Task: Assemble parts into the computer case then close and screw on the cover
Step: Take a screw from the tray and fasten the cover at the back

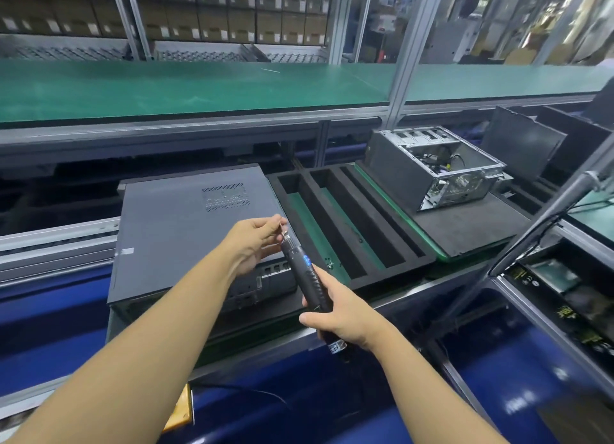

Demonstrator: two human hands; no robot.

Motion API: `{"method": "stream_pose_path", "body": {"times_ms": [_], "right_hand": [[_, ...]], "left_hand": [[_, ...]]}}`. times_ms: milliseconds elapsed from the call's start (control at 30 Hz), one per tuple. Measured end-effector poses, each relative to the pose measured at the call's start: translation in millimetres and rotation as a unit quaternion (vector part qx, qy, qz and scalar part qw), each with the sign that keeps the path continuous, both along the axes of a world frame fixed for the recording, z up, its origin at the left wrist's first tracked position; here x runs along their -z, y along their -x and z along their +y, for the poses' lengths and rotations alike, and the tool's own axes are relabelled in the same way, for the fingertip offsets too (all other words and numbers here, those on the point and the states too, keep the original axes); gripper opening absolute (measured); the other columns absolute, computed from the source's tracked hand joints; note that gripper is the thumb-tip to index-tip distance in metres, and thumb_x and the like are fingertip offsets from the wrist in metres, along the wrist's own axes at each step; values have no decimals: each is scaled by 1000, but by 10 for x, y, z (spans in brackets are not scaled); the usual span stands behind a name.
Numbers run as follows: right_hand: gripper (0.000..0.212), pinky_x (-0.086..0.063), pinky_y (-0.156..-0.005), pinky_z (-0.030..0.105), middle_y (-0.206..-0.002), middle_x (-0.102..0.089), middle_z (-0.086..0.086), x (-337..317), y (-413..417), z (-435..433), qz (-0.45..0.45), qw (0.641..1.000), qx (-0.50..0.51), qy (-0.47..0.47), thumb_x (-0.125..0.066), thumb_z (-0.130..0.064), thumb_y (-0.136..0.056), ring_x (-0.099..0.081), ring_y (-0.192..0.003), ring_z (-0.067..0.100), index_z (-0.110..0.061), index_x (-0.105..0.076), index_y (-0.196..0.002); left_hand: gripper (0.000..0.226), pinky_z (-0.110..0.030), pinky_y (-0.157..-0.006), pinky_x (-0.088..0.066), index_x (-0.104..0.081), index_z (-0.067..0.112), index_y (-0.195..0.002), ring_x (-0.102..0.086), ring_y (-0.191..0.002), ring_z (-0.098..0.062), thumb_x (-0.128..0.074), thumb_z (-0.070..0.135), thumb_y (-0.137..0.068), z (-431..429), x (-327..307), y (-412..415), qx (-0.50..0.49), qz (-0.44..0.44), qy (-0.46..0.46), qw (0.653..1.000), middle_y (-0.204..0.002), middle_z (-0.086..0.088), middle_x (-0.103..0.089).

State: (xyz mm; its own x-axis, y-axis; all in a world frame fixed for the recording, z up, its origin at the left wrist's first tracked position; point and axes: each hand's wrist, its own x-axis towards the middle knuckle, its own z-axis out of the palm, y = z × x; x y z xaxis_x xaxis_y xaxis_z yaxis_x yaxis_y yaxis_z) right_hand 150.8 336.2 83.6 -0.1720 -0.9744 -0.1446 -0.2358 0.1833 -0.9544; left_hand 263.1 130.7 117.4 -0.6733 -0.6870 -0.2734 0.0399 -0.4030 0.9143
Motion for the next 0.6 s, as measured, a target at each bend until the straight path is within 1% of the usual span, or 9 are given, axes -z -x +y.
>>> {"method": "stream_pose_path", "body": {"times_ms": [100,167,200,267,333,400,467,500,600], "right_hand": [[89,-57,-66,37,-97,-67,-1,114,8,76,-36,999,36,5,-76,-23,-85,-62,-72,17,-62,-28,-149],[89,-55,-64,35,-98,-68,0,193,19,163,-57,997,48,4,-75,-24,-87,-60,-70,18,-65,-26,-148],[88,-55,-63,34,-97,-68,0,233,26,216,-63,997,50,2,-75,-24,-87,-60,-69,19,-67,-26,-147],[88,-54,-63,31,-97,-68,1,323,40,323,-66,996,55,-9,-74,-23,-88,-60,-69,19,-69,-25,-145],[88,-54,-63,32,-98,-68,2,427,39,415,-74,995,65,-20,-74,-22,-89,-61,-71,19,-65,-25,-148],[88,-54,-63,33,-97,-68,1,527,24,477,-83,994,69,-29,-74,-21,-89,-61,-72,17,-62,-25,-150],[88,-54,-64,33,-96,-68,-1,604,5,498,-81,994,65,-40,-74,-25,-87,-62,-73,16,-66,-25,-147],[87,-55,-64,33,-96,-69,-3,634,-2,493,-80,994,62,-44,-75,-27,-86,-62,-73,15,-69,-26,-145],[88,-56,-64,33,-97,-69,-5,706,-5,444,-84,993,58,-55,-75,-31,-84,-62,-73,16,-70,-25,-145]], "left_hand": [[17,-20,-61,-55,-74,3,-97,-61,-62,-9,-66,18,-92,43,5,114,50,-64,24,996,-81,-5,-69],[20,-19,-60,-51,-77,8,-94,-61,-63,-9,-72,26,-89,3,16,111,102,-183,158,965,-80,-4,-70],[20,-20,-62,-49,-79,14,-94,-61,-67,-9,-75,32,-87,-58,28,86,110,-251,266,924,-81,-1,-73],[28,-24,-76,-47,-77,22,-103,-65,-85,-10,-78,40,-81,-219,48,-9,86,-346,454,817,-95,6,-74],[53,-34,-94,-46,-67,27,-124,-57,-116,-19,-78,51,-78,-357,136,-95,124,-404,554,718,-126,4,-64],[78,-45,-110,-35,-44,35,-145,-34,-141,-23,-72,62,-77,-388,305,-129,215,-444,581,648,-155,3,-36],[84,-48,-117,-21,-24,46,-152,-13,-151,-21,-61,70,-81,-335,537,-103,237,-458,579,631,-165,8,-12],[80,-48,-117,-16,-19,50,-152,-9,-151,-21,-54,72,-83,-304,635,-85,214,-455,586,636,-165,9,-10],[65,-45,-114,-17,-23,55,-148,-17,-149,-20,-38,74,-88,-234,779,-46,125,-455,631,616,-162,12,-20]]}}
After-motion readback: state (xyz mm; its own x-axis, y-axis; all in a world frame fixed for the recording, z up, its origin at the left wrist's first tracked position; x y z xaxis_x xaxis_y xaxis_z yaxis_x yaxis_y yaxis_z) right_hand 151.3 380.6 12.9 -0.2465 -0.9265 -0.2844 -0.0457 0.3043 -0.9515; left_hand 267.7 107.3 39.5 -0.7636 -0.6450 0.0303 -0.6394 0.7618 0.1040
